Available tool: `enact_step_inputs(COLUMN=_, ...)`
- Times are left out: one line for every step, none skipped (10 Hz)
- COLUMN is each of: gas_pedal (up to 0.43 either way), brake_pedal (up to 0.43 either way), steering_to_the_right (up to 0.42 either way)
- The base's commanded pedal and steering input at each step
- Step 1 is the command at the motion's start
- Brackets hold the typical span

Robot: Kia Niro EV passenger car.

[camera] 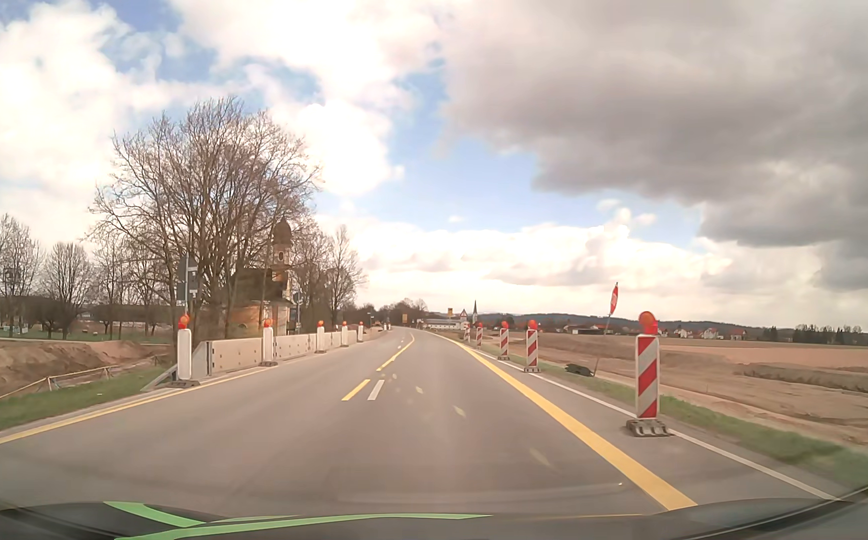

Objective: Follow the waypoints while adhering to traffic rules and regulations

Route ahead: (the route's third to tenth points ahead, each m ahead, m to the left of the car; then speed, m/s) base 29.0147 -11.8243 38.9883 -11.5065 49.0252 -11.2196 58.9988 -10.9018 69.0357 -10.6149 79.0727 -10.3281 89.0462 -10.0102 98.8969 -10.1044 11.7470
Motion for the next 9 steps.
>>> enact_step_inputs(gas_pedal=0.11, brake_pedal=0.0, steering_to_the_right=0.004)
enact_step_inputs(gas_pedal=0.11, brake_pedal=0.0, steering_to_the_right=0.004)
enact_step_inputs(gas_pedal=0.11, brake_pedal=0.0, steering_to_the_right=0.003)
enact_step_inputs(gas_pedal=0.11, brake_pedal=0.0, steering_to_the_right=0.003)
enact_step_inputs(gas_pedal=0.11, brake_pedal=0.0, steering_to_the_right=0.003)
enact_step_inputs(gas_pedal=0.11, brake_pedal=0.0, steering_to_the_right=0.002)
enact_step_inputs(gas_pedal=0.11, brake_pedal=0.0, steering_to_the_right=0.002)
enact_step_inputs(gas_pedal=0.11, brake_pedal=0.0, steering_to_the_right=0.002)
enact_step_inputs(gas_pedal=0.11, brake_pedal=0.0, steering_to_the_right=0.002)
